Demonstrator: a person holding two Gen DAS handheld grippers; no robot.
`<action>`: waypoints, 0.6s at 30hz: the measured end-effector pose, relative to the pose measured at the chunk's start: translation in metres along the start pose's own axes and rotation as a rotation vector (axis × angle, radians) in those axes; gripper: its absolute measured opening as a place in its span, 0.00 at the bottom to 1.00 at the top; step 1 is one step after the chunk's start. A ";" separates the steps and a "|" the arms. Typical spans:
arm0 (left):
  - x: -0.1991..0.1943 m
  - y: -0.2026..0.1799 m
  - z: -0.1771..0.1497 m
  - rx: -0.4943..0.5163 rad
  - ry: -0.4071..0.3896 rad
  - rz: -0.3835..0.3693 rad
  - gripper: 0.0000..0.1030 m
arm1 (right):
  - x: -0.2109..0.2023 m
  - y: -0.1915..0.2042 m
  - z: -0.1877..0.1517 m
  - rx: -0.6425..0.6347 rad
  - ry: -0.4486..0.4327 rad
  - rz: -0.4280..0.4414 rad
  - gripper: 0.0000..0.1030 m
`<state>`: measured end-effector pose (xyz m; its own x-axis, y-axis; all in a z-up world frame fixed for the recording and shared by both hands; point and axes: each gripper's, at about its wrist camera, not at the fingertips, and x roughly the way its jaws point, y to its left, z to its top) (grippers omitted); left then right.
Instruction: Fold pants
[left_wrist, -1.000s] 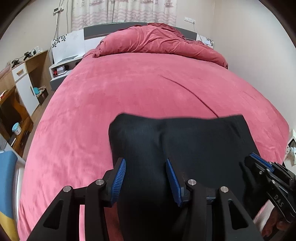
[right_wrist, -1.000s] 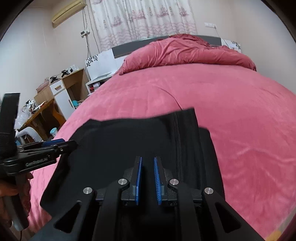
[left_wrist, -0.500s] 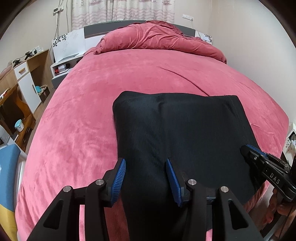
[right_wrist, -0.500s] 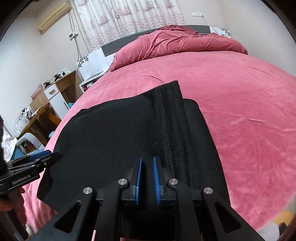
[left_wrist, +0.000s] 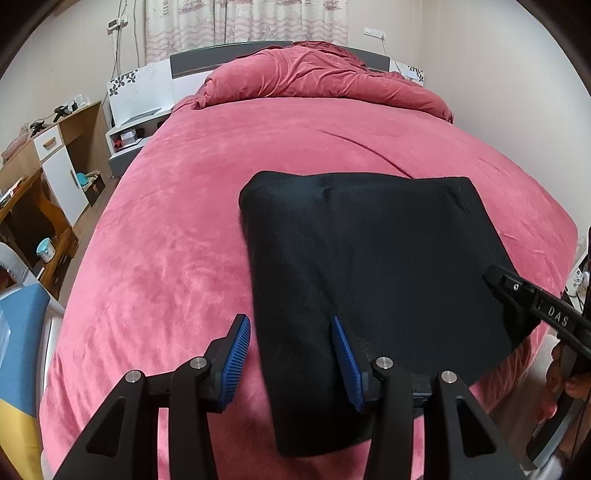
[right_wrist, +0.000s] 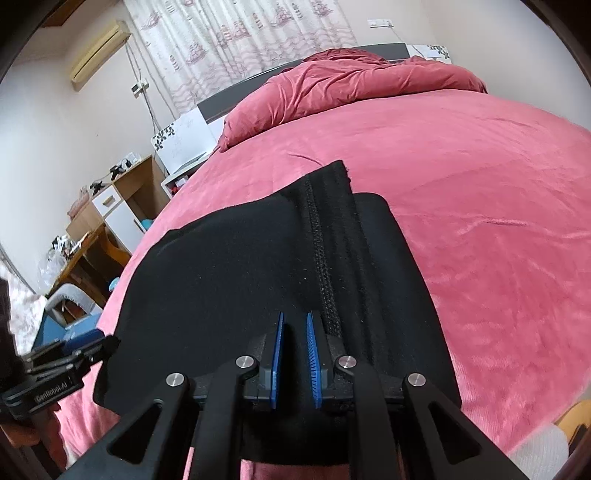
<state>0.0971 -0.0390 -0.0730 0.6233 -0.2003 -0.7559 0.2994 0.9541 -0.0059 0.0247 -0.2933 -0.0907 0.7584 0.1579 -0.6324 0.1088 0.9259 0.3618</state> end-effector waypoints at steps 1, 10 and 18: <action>-0.001 0.001 -0.001 0.004 0.000 0.004 0.46 | -0.002 -0.002 0.001 0.010 -0.007 0.003 0.13; -0.007 0.006 -0.006 0.040 -0.004 0.085 0.47 | -0.027 -0.022 0.004 0.109 -0.124 -0.046 0.77; -0.002 0.017 -0.006 -0.009 0.031 0.104 0.47 | -0.020 -0.035 0.000 0.180 -0.082 -0.068 0.77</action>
<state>0.0967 -0.0215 -0.0754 0.6278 -0.0934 -0.7727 0.2281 0.9713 0.0679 0.0059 -0.3289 -0.0903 0.7945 0.0615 -0.6041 0.2691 0.8562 0.4410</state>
